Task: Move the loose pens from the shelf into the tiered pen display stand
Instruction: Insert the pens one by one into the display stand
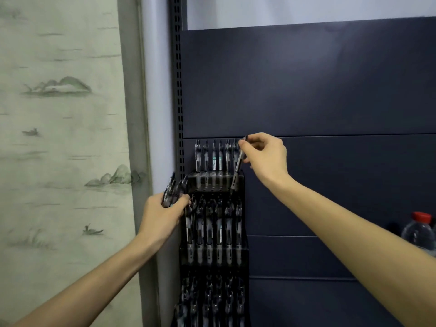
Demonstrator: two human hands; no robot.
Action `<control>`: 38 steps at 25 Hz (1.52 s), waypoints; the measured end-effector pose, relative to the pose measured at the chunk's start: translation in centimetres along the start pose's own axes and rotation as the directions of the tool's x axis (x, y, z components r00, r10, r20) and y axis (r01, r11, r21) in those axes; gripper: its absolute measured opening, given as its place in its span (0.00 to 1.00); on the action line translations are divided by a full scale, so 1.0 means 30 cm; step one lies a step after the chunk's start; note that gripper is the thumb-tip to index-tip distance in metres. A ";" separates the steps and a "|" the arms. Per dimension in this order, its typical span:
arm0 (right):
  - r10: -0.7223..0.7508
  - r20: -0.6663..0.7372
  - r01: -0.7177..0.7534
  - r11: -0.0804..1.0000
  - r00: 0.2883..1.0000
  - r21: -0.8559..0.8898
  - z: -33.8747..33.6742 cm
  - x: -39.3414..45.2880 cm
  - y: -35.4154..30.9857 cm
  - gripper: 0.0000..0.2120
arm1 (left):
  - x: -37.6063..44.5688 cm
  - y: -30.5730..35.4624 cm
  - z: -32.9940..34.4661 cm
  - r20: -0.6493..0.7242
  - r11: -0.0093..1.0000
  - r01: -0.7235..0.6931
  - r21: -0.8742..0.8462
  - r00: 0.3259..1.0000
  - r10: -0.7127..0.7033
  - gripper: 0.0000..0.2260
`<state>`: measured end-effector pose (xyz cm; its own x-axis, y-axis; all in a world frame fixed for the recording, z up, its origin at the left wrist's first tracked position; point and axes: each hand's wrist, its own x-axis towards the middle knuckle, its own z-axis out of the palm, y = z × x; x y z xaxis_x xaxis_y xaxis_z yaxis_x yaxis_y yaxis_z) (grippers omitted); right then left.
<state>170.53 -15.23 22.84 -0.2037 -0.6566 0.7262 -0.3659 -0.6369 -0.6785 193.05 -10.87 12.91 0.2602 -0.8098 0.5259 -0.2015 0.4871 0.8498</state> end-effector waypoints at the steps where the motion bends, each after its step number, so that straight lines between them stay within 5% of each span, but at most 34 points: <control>1: 0.002 0.000 -0.002 1.000 1.000 0.003 0.003 0.006 0.001 0.06 | -0.005 0.003 0.004 -0.011 0.999 0.004 -0.034 1.000 -0.004 0.12; 17: -0.152 0.235 0.163 0.986 0.960 -0.028 0.105 -0.017 0.009 0.06 | 0.126 0.056 0.052 -0.184 0.985 -0.108 -0.137 0.979 0.082 0.13; 22: -0.150 0.382 0.251 0.940 0.912 -0.231 0.136 -0.073 0.002 0.06 | 0.160 0.021 0.037 -0.167 0.982 -0.091 -0.164 0.984 0.063 0.13; 38: -0.051 0.368 0.192 0.914 0.929 -0.358 0.095 -0.114 -0.005 0.11 | 0.096 0.008 0.040 -0.084 0.979 -0.065 -0.192 0.995 0.050 0.13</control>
<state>173.87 -14.03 20.14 0.1635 -0.7257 0.6683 -0.6982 -0.5637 -0.4413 192.63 -13.47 14.59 0.3285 -0.7541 0.5687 -0.0333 0.5925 0.8049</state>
